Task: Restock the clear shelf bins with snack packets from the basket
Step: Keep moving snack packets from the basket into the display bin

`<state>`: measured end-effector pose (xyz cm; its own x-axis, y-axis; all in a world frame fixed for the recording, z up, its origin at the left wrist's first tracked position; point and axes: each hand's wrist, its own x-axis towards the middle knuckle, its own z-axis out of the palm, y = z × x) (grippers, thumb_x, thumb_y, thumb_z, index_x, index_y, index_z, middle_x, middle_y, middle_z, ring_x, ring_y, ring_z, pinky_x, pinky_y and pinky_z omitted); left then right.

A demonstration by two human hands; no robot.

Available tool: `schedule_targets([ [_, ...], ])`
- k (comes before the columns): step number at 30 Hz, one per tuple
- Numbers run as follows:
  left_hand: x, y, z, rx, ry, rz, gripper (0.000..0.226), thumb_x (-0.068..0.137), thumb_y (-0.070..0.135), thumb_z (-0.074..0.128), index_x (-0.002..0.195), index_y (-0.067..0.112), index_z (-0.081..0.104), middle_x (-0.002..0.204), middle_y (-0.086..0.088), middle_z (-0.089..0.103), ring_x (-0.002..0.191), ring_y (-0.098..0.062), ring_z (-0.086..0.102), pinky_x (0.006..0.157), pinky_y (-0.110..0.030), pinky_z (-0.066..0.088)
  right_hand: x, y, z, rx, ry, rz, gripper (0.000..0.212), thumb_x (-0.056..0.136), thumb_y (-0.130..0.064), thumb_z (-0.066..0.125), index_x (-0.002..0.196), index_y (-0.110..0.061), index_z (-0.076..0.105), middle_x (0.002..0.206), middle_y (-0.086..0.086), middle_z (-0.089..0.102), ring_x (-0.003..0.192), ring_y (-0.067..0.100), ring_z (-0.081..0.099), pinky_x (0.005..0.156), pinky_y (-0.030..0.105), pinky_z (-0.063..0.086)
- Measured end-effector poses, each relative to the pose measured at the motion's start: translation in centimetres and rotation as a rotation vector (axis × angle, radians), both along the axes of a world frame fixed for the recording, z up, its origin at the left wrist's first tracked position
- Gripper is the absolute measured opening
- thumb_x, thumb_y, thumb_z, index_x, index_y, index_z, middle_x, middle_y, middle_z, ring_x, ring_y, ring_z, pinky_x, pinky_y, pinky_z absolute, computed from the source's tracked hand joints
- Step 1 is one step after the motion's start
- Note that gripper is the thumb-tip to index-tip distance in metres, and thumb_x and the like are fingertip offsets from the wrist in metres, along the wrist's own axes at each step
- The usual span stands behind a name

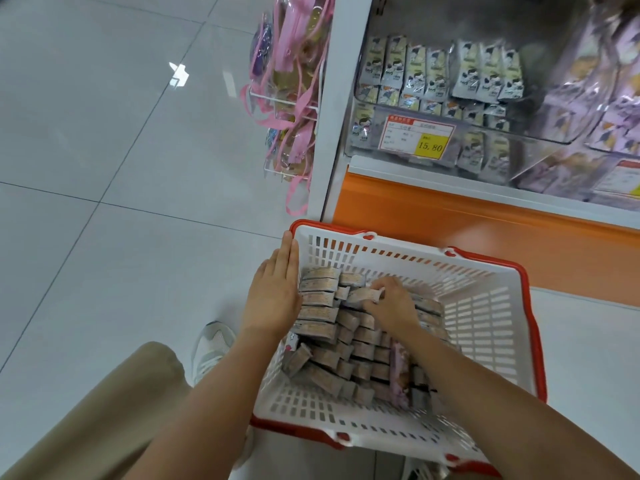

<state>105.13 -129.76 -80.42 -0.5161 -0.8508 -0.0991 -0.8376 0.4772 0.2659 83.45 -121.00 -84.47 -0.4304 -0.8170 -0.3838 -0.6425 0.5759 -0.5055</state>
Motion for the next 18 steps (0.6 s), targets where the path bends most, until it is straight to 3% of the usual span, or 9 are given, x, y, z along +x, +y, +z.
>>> schedule_targets([
  [4, -0.3, 0.1, 1.0, 0.007, -0.079, 0.010, 0.082, 0.097, 0.021, 0.047, 0.155, 0.012, -0.011, 0.164, -0.006, -0.010, 0.149, -0.024, 0.014, 0.121, -0.038, 0.008, -1.3, 0.3, 3.8, -0.114, -0.148, -0.167, 0.011, 0.088, -0.024, 0.066, 0.095, -0.018, 0.059, 0.084, -0.007, 0.062, 0.078, 0.011, 0.059, 0.060, 0.015, 0.040],
  [8, -1.7, 0.0, 3.5, 0.019, -0.196, 0.018, 0.069, 0.101, 0.032, 0.041, 0.156, 0.010, 0.006, 0.164, -0.010, -0.004, 0.152, -0.027, -0.003, 0.123, -0.042, 0.000, -2.6, 0.4, 7.3, -0.177, -0.313, -0.269, 0.012, 0.089, -0.027, 0.066, 0.091, -0.016, 0.063, 0.084, 0.000, 0.065, 0.076, 0.019, 0.061, 0.064, 0.027, 0.046],
  [10, -2.6, 0.2, 5.3, 0.032, -0.149, -0.011, 0.058, 0.102, 0.035, 0.038, 0.154, 0.015, 0.022, 0.164, -0.009, 0.006, 0.151, -0.026, 0.000, 0.122, -0.041, 0.000, -2.7, 0.4, 9.2, -0.220, -0.375, -0.277, 0.020, 0.090, -0.029, 0.066, 0.089, -0.009, 0.062, 0.076, 0.005, 0.061, 0.065, 0.021, 0.056, 0.060, 0.031, 0.045],
  [13, -4.3, 0.8, 7.8, 0.183, 0.092, -0.070, 0.043, 0.104, 0.030, 0.035, 0.144, 0.022, 0.046, 0.154, -0.005, 0.038, 0.143, -0.022, 0.031, 0.118, -0.034, 0.019, -2.5, 0.2, 12.2, -0.331, -0.489, -0.313, 0.034, 0.093, -0.029, 0.065, 0.091, 0.004, 0.061, 0.065, 0.007, 0.062, 0.052, 0.016, 0.051, 0.053, 0.029, 0.043],
  [15, -5.5, 1.6, 9.6, 0.513, 0.379, 0.035, 0.037, 0.105, 0.030, 0.035, 0.134, 0.022, 0.057, 0.139, -0.001, 0.055, 0.129, -0.020, 0.049, 0.103, -0.025, 0.031, -2.1, 0.1, 14.1, -0.360, -0.542, -0.337, 0.040, 0.091, -0.035, 0.066, 0.092, 0.005, 0.062, 0.064, 0.007, 0.066, 0.049, 0.013, 0.051, 0.051, 0.028, 0.042],
  [18, -6.8, 2.6, 12.1, 0.981, 0.774, 0.170, 0.029, 0.103, 0.030, 0.046, 0.121, 0.015, 0.063, 0.129, -0.004, 0.059, 0.108, -0.012, 0.060, 0.095, -0.027, 0.049, -1.8, 0.2, 16.4, -0.415, -0.590, -0.385, 0.040, 0.089, -0.041, 0.068, 0.087, -0.002, 0.059, 0.065, 0.009, 0.064, 0.049, 0.013, 0.050, 0.050, 0.027, 0.042],
])
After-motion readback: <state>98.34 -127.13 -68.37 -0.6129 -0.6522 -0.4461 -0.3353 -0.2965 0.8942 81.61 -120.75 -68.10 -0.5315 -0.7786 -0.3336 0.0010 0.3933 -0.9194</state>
